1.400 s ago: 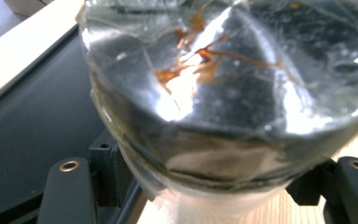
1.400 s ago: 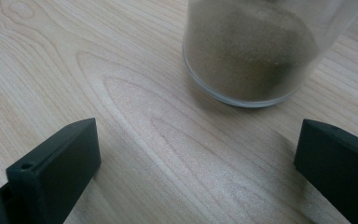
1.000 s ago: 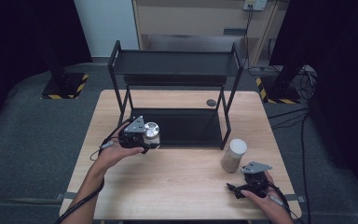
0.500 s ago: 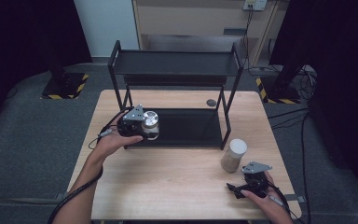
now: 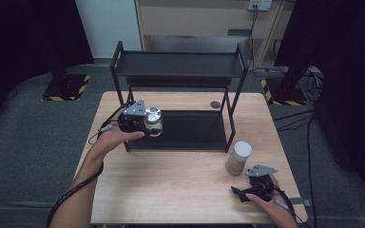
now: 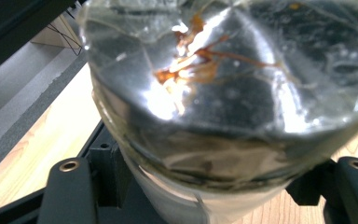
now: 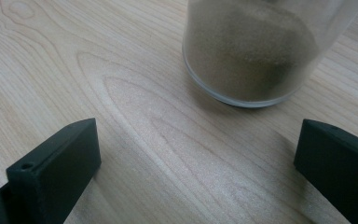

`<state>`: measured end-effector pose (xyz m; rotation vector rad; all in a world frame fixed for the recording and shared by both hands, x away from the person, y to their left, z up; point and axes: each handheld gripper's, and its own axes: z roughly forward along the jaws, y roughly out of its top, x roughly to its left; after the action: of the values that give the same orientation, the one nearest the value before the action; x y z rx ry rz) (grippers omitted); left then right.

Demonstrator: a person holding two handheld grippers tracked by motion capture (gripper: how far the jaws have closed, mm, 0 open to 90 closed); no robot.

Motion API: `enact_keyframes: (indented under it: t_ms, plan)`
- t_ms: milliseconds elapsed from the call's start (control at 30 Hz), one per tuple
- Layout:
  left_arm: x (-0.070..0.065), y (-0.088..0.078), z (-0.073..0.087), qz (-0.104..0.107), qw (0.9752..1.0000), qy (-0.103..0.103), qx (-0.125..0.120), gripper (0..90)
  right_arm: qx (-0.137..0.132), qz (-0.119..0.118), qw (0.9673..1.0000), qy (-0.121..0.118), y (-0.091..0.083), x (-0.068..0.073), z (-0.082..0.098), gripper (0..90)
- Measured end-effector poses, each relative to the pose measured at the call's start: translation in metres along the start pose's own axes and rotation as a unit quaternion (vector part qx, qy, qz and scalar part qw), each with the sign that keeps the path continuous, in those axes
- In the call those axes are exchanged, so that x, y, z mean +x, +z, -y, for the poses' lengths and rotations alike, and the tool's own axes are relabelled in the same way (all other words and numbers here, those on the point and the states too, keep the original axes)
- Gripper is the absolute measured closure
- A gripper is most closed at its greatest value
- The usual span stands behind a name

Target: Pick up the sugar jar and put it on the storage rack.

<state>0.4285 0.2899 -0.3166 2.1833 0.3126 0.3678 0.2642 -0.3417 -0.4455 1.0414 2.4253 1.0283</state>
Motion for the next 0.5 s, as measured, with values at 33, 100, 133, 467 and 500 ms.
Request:
enact_keyframes:
  t_ms: [33, 100, 133, 467, 500]
  plan:
    - [0.001, -0.001, -0.001, -0.001, 1.0000, 0.001, 0.000, 29.9, 0.000, 0.000, 1.0000, 0.000, 0.000, 0.000, 0.000, 0.8]
    - [0.003, -0.004, -0.002, 0.001, 1.0000, 0.001, -0.004, 29.9, 0.000, 0.000, 1.0000, 0.000, 0.000, 0.000, 0.000, 0.8]
    - [0.003, -0.006, -0.002, 0.002, 1.0000, 0.001, -0.009, 29.9, 0.000, 0.000, 1.0000, 0.000, 0.000, 0.000, 0.000, 0.8]
    - [0.005, -0.019, -0.015, 0.002, 0.9998, 0.015, -0.011, 29.9, 0.000, 0.000, 1.0000, 0.000, 0.000, 0.000, 0.000, 0.8]
    - [0.005, -0.020, -0.017, 0.003, 0.9998, 0.015, -0.012, 29.9, 0.000, 0.000, 1.0000, 0.000, 0.000, 0.000, 0.000, 0.8]
